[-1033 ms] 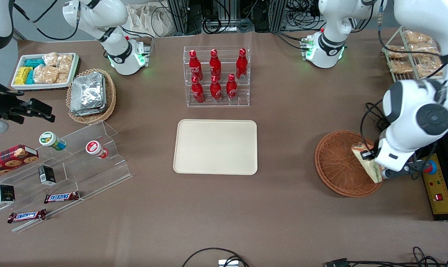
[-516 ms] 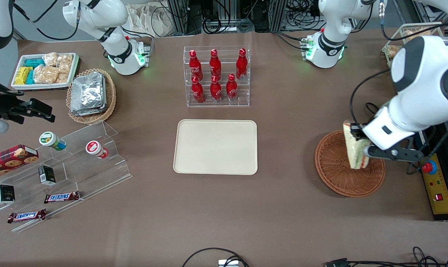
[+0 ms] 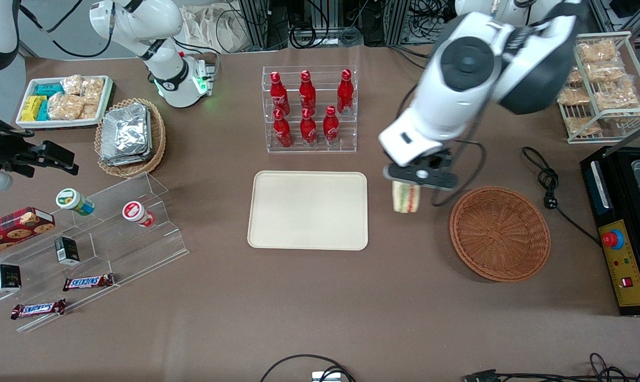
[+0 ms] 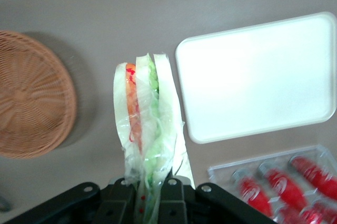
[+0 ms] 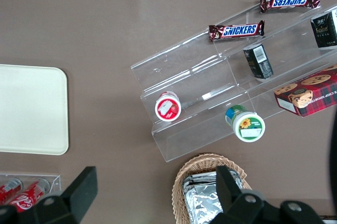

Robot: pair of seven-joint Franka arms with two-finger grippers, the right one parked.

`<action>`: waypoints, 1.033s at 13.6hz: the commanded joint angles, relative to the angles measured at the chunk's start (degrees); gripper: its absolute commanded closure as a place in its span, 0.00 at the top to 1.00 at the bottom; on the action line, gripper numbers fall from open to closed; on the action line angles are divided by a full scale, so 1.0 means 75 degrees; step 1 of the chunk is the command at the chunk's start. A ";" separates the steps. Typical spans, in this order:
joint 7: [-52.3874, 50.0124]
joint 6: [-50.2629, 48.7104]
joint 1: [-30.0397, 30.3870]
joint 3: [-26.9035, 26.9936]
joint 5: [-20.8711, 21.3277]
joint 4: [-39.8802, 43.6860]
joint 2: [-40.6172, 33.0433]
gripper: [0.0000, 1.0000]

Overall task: Place sandwich from basket to tray
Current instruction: 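Lift the sandwich with the left gripper and carry it toward the cream tray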

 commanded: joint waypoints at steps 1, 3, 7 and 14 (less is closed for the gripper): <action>-0.0929 0.0839 -0.0254 -0.0382 0.0821 -0.0038 0.0806 0.00; -0.1772 0.1402 -0.0349 -0.0709 0.1572 -0.0156 0.1310 0.00; -0.1940 0.2362 -0.0420 -0.0793 0.2055 -0.0203 0.2493 0.00; -0.2513 0.4111 -0.0478 -0.0781 0.3040 -0.1445 0.3059 0.00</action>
